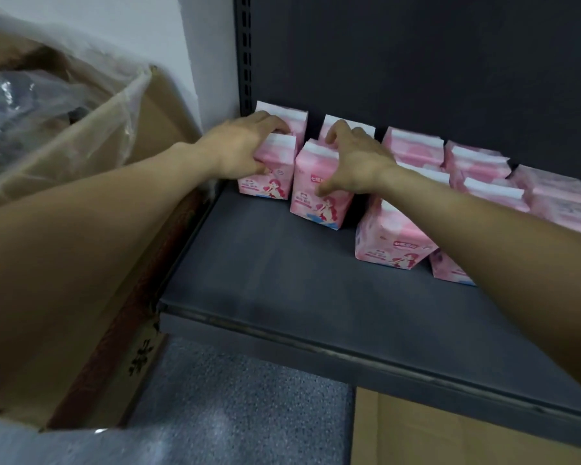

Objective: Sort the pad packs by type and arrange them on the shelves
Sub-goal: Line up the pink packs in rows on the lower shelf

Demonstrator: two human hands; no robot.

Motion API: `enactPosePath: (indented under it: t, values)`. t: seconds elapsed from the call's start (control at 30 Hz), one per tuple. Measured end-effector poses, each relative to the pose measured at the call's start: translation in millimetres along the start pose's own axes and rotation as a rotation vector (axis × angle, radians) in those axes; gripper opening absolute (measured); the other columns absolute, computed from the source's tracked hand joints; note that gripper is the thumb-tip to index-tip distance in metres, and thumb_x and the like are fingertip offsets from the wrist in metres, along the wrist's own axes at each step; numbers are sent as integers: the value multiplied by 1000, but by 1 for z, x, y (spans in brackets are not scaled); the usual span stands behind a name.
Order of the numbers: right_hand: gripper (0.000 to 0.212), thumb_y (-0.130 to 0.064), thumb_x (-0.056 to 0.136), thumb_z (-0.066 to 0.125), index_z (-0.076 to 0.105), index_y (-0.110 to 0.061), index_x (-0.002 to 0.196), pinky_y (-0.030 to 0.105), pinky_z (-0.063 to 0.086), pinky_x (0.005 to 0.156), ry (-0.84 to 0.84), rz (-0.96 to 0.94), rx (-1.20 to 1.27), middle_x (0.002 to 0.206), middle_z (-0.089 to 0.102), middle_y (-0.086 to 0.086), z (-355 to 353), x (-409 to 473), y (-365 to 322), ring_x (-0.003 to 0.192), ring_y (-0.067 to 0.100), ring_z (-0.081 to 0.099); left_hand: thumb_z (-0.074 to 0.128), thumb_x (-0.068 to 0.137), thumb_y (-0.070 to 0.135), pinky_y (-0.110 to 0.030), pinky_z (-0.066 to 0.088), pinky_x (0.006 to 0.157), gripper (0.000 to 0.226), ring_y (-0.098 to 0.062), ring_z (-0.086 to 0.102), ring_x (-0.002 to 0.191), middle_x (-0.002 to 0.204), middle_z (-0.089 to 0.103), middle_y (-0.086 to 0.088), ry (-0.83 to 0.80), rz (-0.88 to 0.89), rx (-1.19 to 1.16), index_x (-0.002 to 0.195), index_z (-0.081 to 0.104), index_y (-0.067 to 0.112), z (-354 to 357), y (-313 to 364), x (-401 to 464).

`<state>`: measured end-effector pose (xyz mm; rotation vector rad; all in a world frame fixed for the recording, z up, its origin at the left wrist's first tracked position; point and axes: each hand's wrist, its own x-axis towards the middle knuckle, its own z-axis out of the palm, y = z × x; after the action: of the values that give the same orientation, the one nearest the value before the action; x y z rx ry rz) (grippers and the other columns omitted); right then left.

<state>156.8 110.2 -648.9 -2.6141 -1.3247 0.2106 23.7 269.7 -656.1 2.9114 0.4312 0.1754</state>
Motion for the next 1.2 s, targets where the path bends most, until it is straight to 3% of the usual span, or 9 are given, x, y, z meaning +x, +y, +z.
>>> enactPosePath:
  t: [0.13,0.27,0.43,0.67,0.83,0.93,1.0,1.1,1.2]
  values:
    - [85,-36,65,85,37,-18,134,40,44,94,15,-18,-81,133,45,5,-3,5,4,121,29,44,68,82,5,-28,34,97,71,-28,41,129,145,39,-7,-15,-35,-33,143,35,18,6,-1,5]
    - [81,-32,70,82,40,-17,136,39,40,95,64,-36,-157,137,42,4,-3,10,9,128,28,33,65,83,7,-39,36,102,78,-27,33,134,149,35,-6,-25,-76,82,148,26,24,9,-4,10]
    - [80,-39,73,79,37,-18,138,41,34,100,28,-11,-283,139,40,3,-2,15,8,129,27,38,74,78,26,-46,30,111,94,-20,12,144,158,14,1,-85,-103,149,150,14,26,21,-3,12]
    - [65,-30,85,62,35,-10,141,38,32,104,104,-104,-267,143,39,11,5,-11,11,130,28,37,69,83,32,-47,12,116,91,-19,10,146,159,15,-4,60,-151,348,152,12,14,28,13,1]
    - [42,-21,89,55,52,-13,129,34,37,98,345,-358,89,128,57,5,2,-82,5,120,26,47,66,81,29,-52,19,114,75,-29,22,141,150,33,-10,244,-124,130,146,31,16,16,58,-51]
    - [31,-20,88,53,61,-13,117,35,45,88,397,-443,241,111,66,1,6,-142,15,105,24,56,55,79,39,-42,37,98,55,-32,47,118,124,57,-9,363,-45,-75,130,52,18,16,103,-106]
    - [29,-24,90,52,62,-13,114,38,49,82,365,-445,253,104,67,-1,13,-189,28,99,22,59,54,81,38,-34,40,90,44,-22,55,107,111,64,6,362,-33,-237,121,57,20,23,138,-144]
    - [33,-34,92,44,62,-16,113,38,52,69,245,-410,222,96,68,-3,26,-271,62,89,19,63,50,83,39,-31,43,82,34,-18,61,92,97,67,13,212,97,-235,110,63,23,48,192,-192]
    - [40,-39,91,38,63,-16,112,33,52,62,70,-337,186,91,69,1,46,-349,98,80,22,66,45,84,45,-37,51,79,37,-22,63,88,97,70,5,-116,273,-197,105,68,25,86,233,-233]
